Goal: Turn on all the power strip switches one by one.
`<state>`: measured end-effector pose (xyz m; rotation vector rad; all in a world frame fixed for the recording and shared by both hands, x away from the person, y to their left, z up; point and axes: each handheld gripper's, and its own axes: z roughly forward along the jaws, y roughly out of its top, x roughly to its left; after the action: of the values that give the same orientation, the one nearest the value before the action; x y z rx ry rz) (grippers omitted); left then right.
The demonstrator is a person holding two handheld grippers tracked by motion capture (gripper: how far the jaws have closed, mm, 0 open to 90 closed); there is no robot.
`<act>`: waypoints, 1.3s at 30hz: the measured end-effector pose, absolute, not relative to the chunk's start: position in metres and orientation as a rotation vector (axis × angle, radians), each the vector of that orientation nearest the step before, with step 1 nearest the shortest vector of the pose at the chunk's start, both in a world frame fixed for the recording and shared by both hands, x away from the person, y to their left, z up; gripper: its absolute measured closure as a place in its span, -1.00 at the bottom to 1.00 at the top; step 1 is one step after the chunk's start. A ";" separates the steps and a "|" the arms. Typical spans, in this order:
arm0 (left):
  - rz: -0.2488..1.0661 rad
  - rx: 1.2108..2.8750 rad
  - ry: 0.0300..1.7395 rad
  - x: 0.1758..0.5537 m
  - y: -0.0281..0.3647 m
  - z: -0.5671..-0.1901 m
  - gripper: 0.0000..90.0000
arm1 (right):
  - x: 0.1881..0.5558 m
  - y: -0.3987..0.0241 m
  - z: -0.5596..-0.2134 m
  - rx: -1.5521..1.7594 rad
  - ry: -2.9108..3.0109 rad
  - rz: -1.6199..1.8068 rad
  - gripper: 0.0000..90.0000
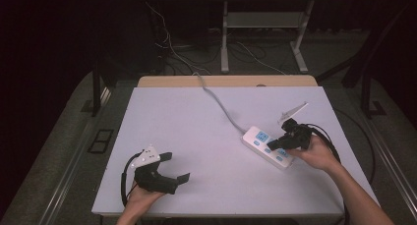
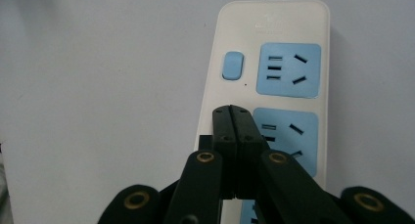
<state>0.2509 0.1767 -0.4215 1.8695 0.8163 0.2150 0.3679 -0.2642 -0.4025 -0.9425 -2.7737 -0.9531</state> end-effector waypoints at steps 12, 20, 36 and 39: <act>0.217 1.866 0.816 0.251 0.177 -0.421 -1.00 | 0.373 -0.260 -0.389 -0.923 -2.786 -0.967 0.99; 0.219 1.864 0.818 0.251 0.178 -0.421 -1.00 | 0.377 -0.255 -0.383 -0.906 -2.802 -0.959 0.99; 0.221 1.860 0.819 0.251 0.180 -0.420 -1.00 | 0.391 -0.242 -0.379 -0.889 -2.801 -0.954 0.99; 0.221 1.861 0.820 0.251 0.180 -0.420 -1.00 | 0.392 -0.240 -0.380 -0.880 -2.803 -0.955 0.99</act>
<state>0.2505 0.1801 -0.4203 1.8612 0.8198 0.2213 0.3924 -0.2396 -0.3803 -0.8803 -2.8025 -0.9554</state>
